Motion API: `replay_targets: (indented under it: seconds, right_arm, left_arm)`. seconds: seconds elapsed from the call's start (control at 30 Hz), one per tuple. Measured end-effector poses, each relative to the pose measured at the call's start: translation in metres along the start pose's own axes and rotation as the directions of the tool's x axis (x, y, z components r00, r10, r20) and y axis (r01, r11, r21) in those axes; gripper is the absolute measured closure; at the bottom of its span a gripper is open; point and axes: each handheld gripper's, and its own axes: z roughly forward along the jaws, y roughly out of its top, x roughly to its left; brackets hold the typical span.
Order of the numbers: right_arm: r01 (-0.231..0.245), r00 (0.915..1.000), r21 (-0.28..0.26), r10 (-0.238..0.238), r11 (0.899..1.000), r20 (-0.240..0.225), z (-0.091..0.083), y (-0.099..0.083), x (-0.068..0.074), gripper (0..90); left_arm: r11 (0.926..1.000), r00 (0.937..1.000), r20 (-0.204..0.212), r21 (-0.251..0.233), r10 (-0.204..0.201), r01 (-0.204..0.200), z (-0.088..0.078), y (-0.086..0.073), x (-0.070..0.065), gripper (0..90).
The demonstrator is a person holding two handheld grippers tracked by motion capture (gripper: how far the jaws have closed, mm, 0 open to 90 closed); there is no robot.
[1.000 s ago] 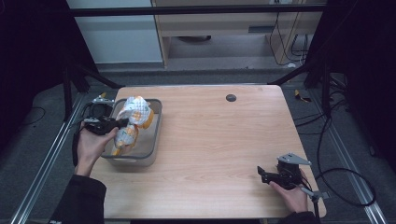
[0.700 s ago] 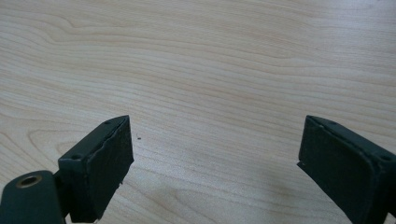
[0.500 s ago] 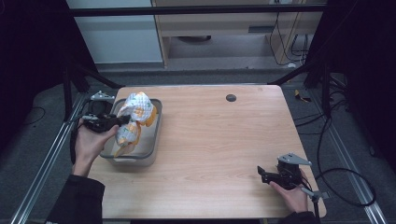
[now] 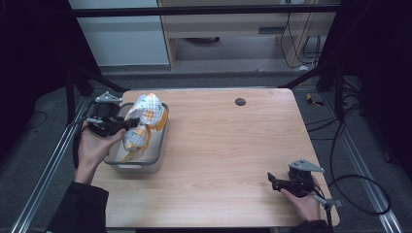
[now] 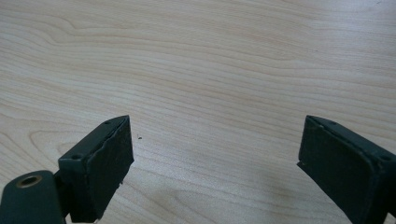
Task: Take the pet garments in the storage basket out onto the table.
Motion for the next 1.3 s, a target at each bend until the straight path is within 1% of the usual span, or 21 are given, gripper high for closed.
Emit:
replay_targets:
  seconds: [0.03, 0.23, 0.3, 0.4, 0.43, 0.57, 0.63, 0.73, 0.77, 0.8, 0.83, 0.87, 0.9, 0.93, 1.0, 1.1, 1.17, 1.3]
  right_arm:
    - [0.002, 1.0, -0.001, -0.002, 1.0, 0.0, 0.0, 0.0, 0.0, 10.1]
    - [0.004, 1.0, -0.001, -0.004, 1.0, 0.0, 0.0, 0.0, 0.0, 10.1]
    - [0.003, 1.0, -0.001, -0.003, 1.0, 0.0, 0.0, 0.0, 0.0, 10.1]
    - [0.003, 1.0, -0.001, -0.003, 1.0, -0.001, 0.0, 0.0, 0.0, 10.1]
    - [0.0, 1.0, -0.001, 0.0, 1.0, -0.001, 0.0, 0.0, 0.0, 10.1]
    - [-0.001, 1.0, -0.002, 0.001, 1.0, -0.003, 0.0, 0.0, 0.0, 10.1]
    - [-0.003, 1.0, -0.001, 0.003, 1.0, -0.003, 0.0, 0.0, 0.0, 10.1]
    - [-0.009, 0.9999, -0.002, 0.009, 1.0, -0.006, -0.001, 0.0, 0.0, 10.1]
    - [-0.005, 1.0, -0.006, 0.005, 1.0, -0.002, -0.001, 0.0, 0.0, 10.1]
    - [-0.005, 1.0, -0.006, 0.005, 1.0, -0.002, -0.001, 0.0, 0.0, 10.1]
    - [-0.002, 1.0, -0.008, 0.002, 1.0, 0.0, -0.001, 0.0, -0.001, 10.1]
    - [-0.002, 1.0, -0.008, 0.002, 1.0, 0.0, -0.001, 0.0, -0.001, 10.1]
    - [-0.003, 1.0, -0.011, 0.003, 1.0, -0.001, -0.001, 0.0, -0.001, 10.2]
    - [-0.003, 1.0, -0.011, 0.003, 1.0, -0.001, -0.001, 0.0, -0.001, 10.2]
    - [-0.004, 1.0, -0.012, 0.004, 1.0, -0.001, -0.001, 0.0, -0.001, 10.2]
    - [-0.003, 1.0, -0.013, 0.003, 1.0, -0.001, -0.001, 0.001, -0.001, 10.1]
    - [-0.001, 1.0, -0.014, 0.001, 1.0, -0.001, -0.001, 0.001, -0.001, 10.2]
    - [-0.001, 1.0, -0.015, 0.001, 1.0, -0.001, -0.001, 0.001, -0.001, 10.2]
  left_arm:
    - [1.0, 1.0, 0.005, -0.001, 0.007, -0.007, -0.001, 0.001, -0.003, 82.5]
    - [0.9997, 0.9994, 0.026, -0.009, 0.022, -0.022, -0.004, 0.005, -0.009, 82.5]
    - [0.9994, 0.9987, 0.036, -0.006, 0.035, -0.035, -0.004, 0.007, -0.014, 82.5]
    - [0.9993, 0.9985, 0.042, -0.01, 0.036, -0.036, -0.004, 0.008, -0.016, 82.5]
    - [0.9988, 0.9976, 0.05, -0.007, 0.048, -0.048, -0.004, 0.01, -0.019, 82.5]
    - [0.998, 0.9961, 0.062, -0.001, 0.064, -0.064, -0.003, 0.012, -0.024, 82.5]
    - [0.9966, 0.9939, 0.074, 0.005, 0.081, -0.082, -0.001, 0.014, -0.03, 82.5]
    - [0.9957, 0.9924, 0.082, 0.01, 0.091, -0.092, 0.0, 0.015, -0.034, 82.5]
    - [0.9942, 0.9906, 0.088, 0.017, 0.105, -0.107, 0.001, 0.017, -0.038, 82.5]
    - [0.9942, 0.9906, 0.088, 0.017, 0.105, -0.107, 0.001, 0.017, -0.038, 82.4]
    - [0.9931, 0.9892, 0.093, 0.02, 0.113, -0.115, 0.003, 0.019, -0.042, 82.5]
    - [0.9931, 0.9892, 0.093, 0.02, 0.113, -0.115, 0.003, 0.019, -0.042, 82.5]
    - [0.9922, 0.9874, 0.102, 0.02, 0.121, -0.123, 0.004, 0.02, -0.046, 82.5]
    - [0.9922, 0.9874, 0.102, 0.02, 0.121, -0.123, 0.004, 0.02, -0.046, 82.5]
    - [0.989, 0.9836, 0.114, 0.032, 0.14, -0.144, 0.007, 0.022, -0.051, 82.4]
    - [0.9882, 0.9823, 0.12, 0.035, 0.144, -0.149, 0.01, 0.023, -0.055, 82.5]
    - [0.9866, 0.98, 0.13, 0.041, 0.151, -0.158, 0.014, 0.024, -0.058, 82.5]
    - [0.9868, 0.9785, 0.144, 0.045, 0.147, -0.155, 0.021, 0.023, -0.063, 82.5]
